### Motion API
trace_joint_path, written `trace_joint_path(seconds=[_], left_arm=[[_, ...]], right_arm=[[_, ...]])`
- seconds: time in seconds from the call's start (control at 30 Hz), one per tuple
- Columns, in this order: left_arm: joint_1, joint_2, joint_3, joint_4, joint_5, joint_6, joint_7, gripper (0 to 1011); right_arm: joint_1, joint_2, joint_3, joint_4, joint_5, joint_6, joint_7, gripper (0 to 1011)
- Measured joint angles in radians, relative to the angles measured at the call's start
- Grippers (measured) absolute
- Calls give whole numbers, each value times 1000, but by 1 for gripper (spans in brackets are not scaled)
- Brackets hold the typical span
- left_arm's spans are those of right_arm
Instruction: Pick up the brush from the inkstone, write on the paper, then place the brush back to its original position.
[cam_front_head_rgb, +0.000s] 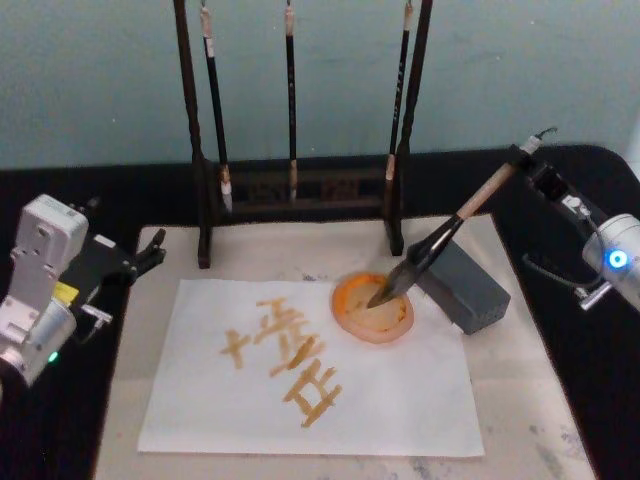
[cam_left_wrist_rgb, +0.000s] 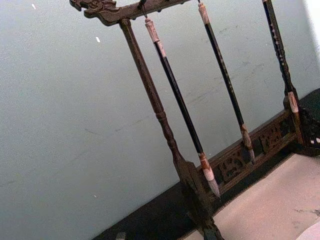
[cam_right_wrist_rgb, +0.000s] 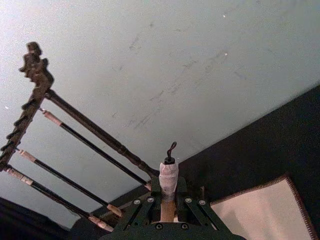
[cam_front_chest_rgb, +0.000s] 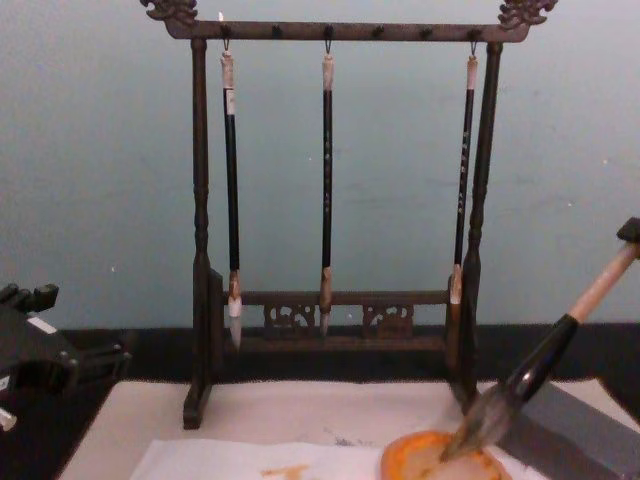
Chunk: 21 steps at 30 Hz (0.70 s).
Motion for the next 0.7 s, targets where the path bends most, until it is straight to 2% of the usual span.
trace_joint_path(seconds=[0.37, 0.7], left_arm=[[0, 0, 0, 0, 0, 0, 0, 1009], [0, 0, 0, 0, 0, 0, 0, 1010]], right_arm=[[43, -23, -29, 85, 50, -8, 7, 174], [59, -29, -33, 128, 110, 10, -16, 174]])
